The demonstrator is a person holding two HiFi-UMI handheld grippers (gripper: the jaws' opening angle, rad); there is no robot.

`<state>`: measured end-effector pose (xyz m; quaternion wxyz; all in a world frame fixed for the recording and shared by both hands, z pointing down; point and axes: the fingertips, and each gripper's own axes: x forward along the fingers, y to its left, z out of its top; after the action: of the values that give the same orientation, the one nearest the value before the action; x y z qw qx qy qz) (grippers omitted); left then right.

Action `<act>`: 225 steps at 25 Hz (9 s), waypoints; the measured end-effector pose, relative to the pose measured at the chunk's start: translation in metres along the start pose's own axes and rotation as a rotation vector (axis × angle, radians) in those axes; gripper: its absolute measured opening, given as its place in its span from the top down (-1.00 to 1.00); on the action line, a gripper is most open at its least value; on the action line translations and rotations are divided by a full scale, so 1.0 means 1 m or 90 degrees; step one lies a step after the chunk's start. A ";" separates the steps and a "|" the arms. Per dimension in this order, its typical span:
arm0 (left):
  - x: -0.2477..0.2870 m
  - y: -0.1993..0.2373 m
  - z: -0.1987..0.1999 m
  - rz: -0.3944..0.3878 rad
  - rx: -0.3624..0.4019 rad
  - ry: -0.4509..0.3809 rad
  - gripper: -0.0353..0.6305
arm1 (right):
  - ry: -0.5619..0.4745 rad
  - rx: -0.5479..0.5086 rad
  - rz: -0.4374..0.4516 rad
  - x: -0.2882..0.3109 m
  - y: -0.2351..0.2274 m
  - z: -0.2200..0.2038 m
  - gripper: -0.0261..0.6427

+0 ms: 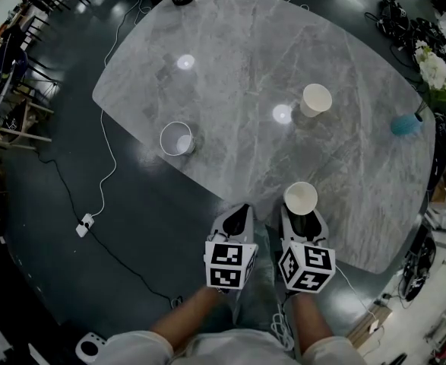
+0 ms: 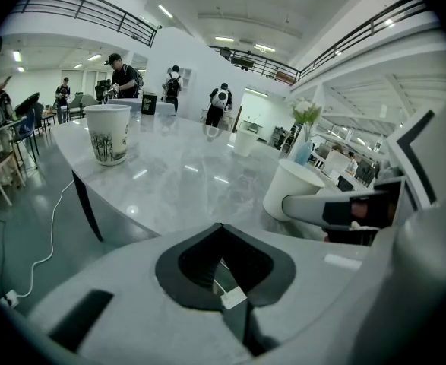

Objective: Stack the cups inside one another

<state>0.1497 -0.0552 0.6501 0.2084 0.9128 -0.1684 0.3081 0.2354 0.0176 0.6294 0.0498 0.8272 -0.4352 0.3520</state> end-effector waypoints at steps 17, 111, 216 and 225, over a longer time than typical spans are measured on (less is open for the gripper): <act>-0.001 0.006 0.005 0.002 -0.002 -0.006 0.91 | -0.019 -0.004 -0.013 -0.003 -0.002 0.007 0.30; -0.124 0.208 0.076 0.329 -0.229 -0.171 0.91 | 0.037 -0.264 0.337 0.090 0.270 0.101 0.30; -0.050 0.028 0.138 0.060 0.011 -0.149 0.91 | -0.084 -0.043 0.012 -0.013 0.017 0.129 0.84; 0.009 0.023 0.167 0.044 0.019 -0.123 0.91 | -0.064 -0.019 0.011 0.037 -0.019 0.152 0.84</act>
<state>0.2283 -0.1576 0.5415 0.1671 0.9349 -0.2146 0.2282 0.3458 -0.0548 0.5428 0.0376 0.8393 -0.4493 0.3038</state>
